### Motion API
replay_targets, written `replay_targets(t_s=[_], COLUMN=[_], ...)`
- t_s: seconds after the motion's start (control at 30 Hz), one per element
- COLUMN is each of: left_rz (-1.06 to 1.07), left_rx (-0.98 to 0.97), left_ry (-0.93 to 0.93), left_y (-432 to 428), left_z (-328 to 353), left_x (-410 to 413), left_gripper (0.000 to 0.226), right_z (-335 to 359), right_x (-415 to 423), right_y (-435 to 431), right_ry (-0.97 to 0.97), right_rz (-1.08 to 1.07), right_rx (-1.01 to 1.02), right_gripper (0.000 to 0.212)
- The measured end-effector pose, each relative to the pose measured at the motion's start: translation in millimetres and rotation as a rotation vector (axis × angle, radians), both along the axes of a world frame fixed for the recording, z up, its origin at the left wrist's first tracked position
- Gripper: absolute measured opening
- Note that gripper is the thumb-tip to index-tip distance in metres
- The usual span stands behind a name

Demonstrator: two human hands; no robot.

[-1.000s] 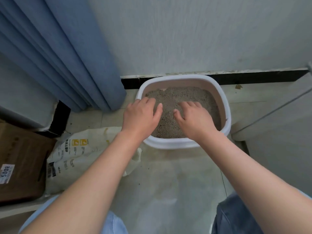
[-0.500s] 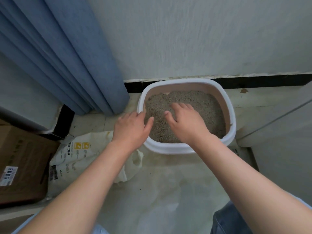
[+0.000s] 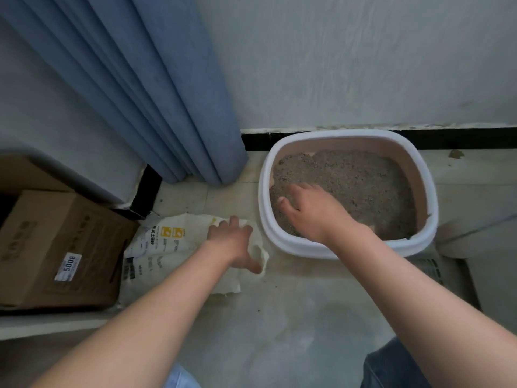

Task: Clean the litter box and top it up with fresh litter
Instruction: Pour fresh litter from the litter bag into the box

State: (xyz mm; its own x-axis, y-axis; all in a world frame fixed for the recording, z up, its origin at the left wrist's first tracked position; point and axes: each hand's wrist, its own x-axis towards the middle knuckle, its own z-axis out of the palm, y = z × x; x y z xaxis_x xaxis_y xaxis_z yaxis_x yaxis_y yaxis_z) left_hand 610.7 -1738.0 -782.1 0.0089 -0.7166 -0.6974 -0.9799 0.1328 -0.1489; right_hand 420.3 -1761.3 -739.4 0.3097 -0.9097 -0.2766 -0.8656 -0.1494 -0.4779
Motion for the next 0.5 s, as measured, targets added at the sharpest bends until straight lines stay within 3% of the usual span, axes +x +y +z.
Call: replay_targets(t_s=[0.1, 0.23, 0.43, 0.5], left_rz=[-0.039, 0.027, 0.107, 0.106], left_rx=[-0.049, -0.247, -0.473, -0.527], left_ry=[-0.039, 0.055, 0.111, 0.115], left_y=[3.4, -0.5, -1.1, 1.4], left_z=[-5.6, 2.3, 9.7, 10.8], left_x=[10.6, 20.9, 40.2, 44.9], left_gripper=[0.075, 0.041, 0.032, 0.038], right_z=[-4.8, -9.4, -16.6, -21.2], right_x=[7.2, 20.9, 39.6, 45.8], right_y=[-2.8, -3.8, -5.6, -4.6], right_ry=[-0.004, 0.015, 0.005, 0.013], right_rz=[0.002, 0.05, 0.084, 0.099], right_rx=[0.014, 0.011, 0.007, 0.016], right_gripper=[0.026, 0.033, 0.045, 0.046])
